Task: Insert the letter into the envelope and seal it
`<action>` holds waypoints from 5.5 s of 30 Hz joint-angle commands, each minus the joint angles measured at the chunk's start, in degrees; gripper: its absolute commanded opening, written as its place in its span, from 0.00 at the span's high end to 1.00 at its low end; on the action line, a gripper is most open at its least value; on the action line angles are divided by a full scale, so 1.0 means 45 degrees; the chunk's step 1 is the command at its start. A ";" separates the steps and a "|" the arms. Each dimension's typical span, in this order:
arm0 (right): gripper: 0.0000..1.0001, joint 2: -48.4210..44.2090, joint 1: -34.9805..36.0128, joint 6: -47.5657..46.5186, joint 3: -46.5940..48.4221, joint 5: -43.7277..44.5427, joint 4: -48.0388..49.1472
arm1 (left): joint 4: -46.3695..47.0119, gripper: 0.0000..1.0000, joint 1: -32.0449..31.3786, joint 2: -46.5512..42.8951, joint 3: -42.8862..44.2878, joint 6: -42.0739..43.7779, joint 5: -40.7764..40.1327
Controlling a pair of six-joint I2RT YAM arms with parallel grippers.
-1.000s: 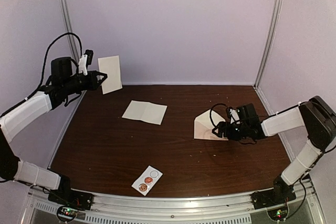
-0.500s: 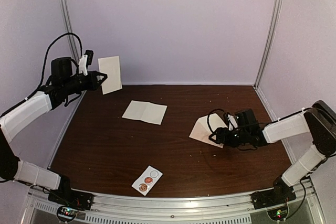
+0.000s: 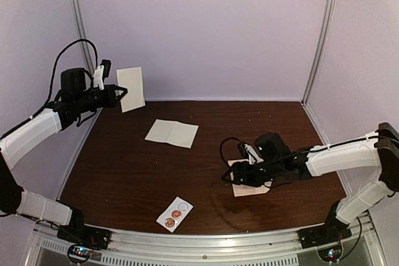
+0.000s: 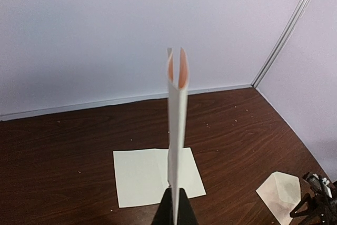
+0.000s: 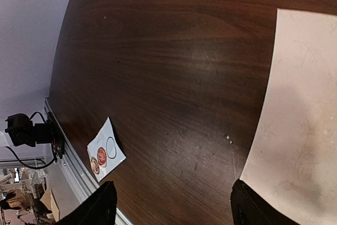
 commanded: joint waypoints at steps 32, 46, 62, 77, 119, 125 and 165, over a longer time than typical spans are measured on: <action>0.22 0.0711 -0.0299 -0.4201 -0.0036 0.5286 -0.0871 | 0.0315 1.00 0.0053 0.0019 -0.0002 0.0083 0.0293; 0.27 0.2146 0.0824 -0.3454 -0.0242 0.4123 0.0502 | 0.0315 1.00 0.0053 0.0031 -0.0002 0.0056 0.0283; 0.27 0.3329 0.2433 -0.2352 0.2382 0.3901 0.0163 | 0.0511 1.00 0.0053 -0.0042 -0.0050 0.0093 0.0878; 0.00 -0.0517 0.0761 -0.2875 0.3890 0.0459 0.3591 | 0.5202 1.00 -0.3762 -0.2764 -0.2523 -0.3419 0.2354; 1.00 -0.0843 0.0557 -0.2887 0.5240 -0.3068 0.6341 | 0.5218 0.77 -0.7427 -0.1327 -0.2047 -0.3156 0.1743; 1.00 -0.1378 -0.0492 -0.2991 0.4588 -0.2301 0.3670 | 0.4984 0.02 -0.7399 -0.1529 -0.2718 -0.3600 -0.0844; 1.00 0.0157 -0.3543 -0.1872 0.1534 -0.1644 -0.3480 | 0.5086 0.41 -0.9752 0.5749 -0.2931 -0.8415 -0.1592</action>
